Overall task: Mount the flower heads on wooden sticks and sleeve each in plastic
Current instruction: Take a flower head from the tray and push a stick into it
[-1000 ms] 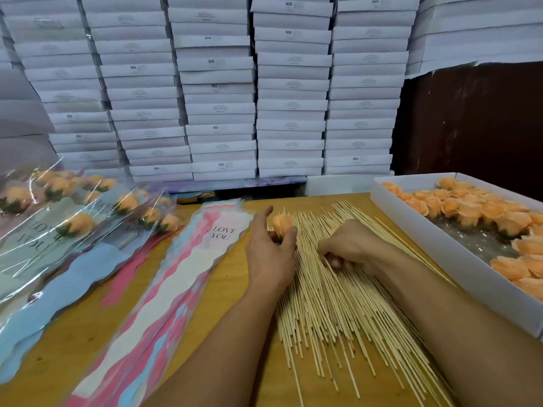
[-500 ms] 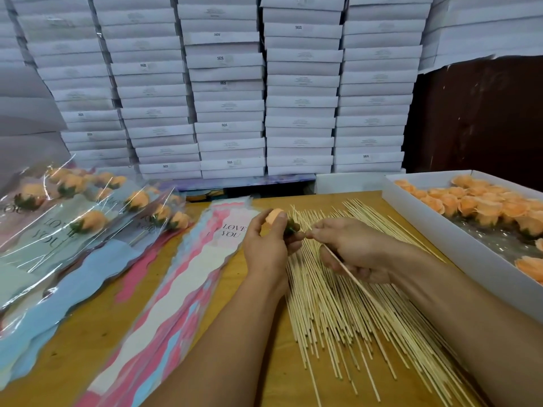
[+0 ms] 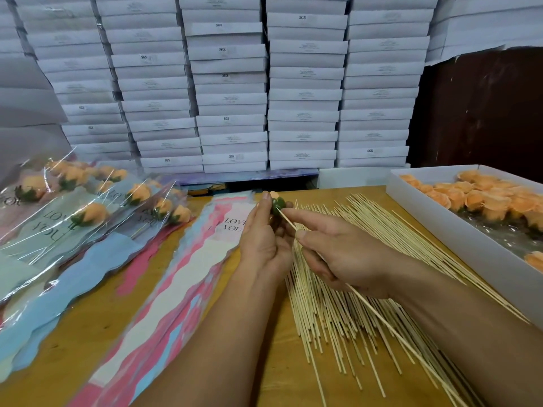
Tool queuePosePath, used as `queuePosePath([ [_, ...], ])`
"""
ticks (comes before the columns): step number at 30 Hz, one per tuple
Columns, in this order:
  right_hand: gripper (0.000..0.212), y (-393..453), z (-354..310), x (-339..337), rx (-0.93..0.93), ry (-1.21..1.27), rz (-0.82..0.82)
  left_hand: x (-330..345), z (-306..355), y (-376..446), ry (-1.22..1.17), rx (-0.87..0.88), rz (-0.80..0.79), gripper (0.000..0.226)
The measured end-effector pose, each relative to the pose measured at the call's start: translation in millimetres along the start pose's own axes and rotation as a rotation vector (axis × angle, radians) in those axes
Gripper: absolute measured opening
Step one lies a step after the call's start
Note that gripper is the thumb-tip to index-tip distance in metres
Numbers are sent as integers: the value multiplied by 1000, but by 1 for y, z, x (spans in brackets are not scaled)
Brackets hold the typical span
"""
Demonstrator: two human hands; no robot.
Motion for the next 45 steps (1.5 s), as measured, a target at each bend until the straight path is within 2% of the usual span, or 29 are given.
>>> queuePosePath([
  [2,52,0,-3,0,-23,-12,20,2,1,0,-37,-9,-16,34],
  [7,65,0,-2,-4,-29,-52,74,1,-2,1,-61,-26,-40,54],
  [16,66,-3,-4,-4,-13,-26,71,3,-2,2,-59,-6,-69,33],
  [27,60,-5,-5,-6,-2,-10,72,3,-1,0,-65,13,-68,40],
  [33,60,-4,-4,-6,8,-19,68,1,-1,1,-37,22,-52,52],
  [42,61,-2,0,-10,16,-60,90,-1,5,0,140,130,-32,10],
  [45,60,0,3,-12,33,-87,103,-6,9,0,255,209,50,11],
])
Point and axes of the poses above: each hand's wrist, its own y-axis towards the middle knuckle, its own x-axis out of the palm, z = x × y, the point moved 6 cm from there along y, towards the middle knuckle, and after that the axes turned 10 degrees about y, right-handed, at the moved point
